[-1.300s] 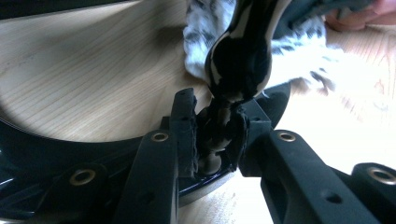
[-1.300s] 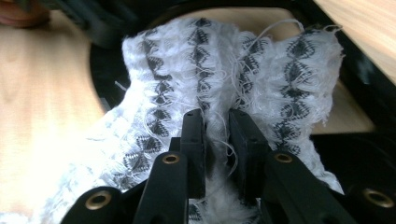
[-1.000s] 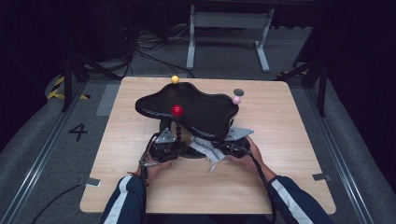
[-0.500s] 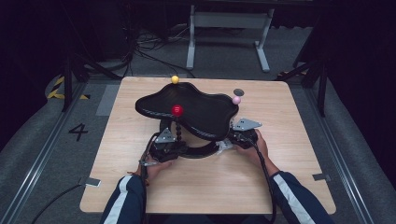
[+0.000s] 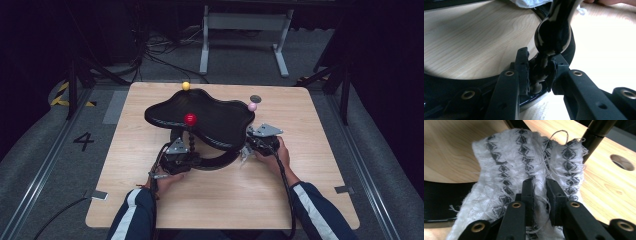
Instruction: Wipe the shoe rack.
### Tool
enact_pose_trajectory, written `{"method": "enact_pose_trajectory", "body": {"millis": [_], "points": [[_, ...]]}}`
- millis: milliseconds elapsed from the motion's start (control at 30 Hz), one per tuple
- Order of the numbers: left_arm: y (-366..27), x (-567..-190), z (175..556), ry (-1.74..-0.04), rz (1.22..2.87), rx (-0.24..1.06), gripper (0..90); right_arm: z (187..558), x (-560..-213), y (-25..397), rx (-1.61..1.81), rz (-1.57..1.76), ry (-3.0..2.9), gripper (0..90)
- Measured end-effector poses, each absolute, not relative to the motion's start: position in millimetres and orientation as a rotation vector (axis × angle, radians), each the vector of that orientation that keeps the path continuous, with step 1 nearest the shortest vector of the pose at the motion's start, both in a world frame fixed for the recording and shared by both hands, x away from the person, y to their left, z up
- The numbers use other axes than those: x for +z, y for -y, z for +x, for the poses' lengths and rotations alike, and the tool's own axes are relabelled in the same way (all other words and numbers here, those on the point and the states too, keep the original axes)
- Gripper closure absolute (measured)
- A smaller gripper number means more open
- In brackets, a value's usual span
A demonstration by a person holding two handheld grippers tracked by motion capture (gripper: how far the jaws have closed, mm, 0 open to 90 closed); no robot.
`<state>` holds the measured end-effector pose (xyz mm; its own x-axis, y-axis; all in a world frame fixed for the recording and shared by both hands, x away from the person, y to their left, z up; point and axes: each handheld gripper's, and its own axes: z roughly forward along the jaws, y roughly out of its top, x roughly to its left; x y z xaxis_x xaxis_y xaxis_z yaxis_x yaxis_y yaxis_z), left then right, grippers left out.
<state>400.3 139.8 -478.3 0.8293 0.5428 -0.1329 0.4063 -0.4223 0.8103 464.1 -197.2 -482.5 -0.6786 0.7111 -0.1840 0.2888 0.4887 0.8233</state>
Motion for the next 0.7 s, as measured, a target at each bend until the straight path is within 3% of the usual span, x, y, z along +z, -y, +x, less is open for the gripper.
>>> {"method": "enact_pose_trajectory", "body": {"millis": [700], "points": [[-137.3, -478.1, 397.6, -0.683, 2.077, 0.176, 73.5, 430.6, -481.7, 163.1, 1.19, 0.562, -2.359, 78.3]]}}
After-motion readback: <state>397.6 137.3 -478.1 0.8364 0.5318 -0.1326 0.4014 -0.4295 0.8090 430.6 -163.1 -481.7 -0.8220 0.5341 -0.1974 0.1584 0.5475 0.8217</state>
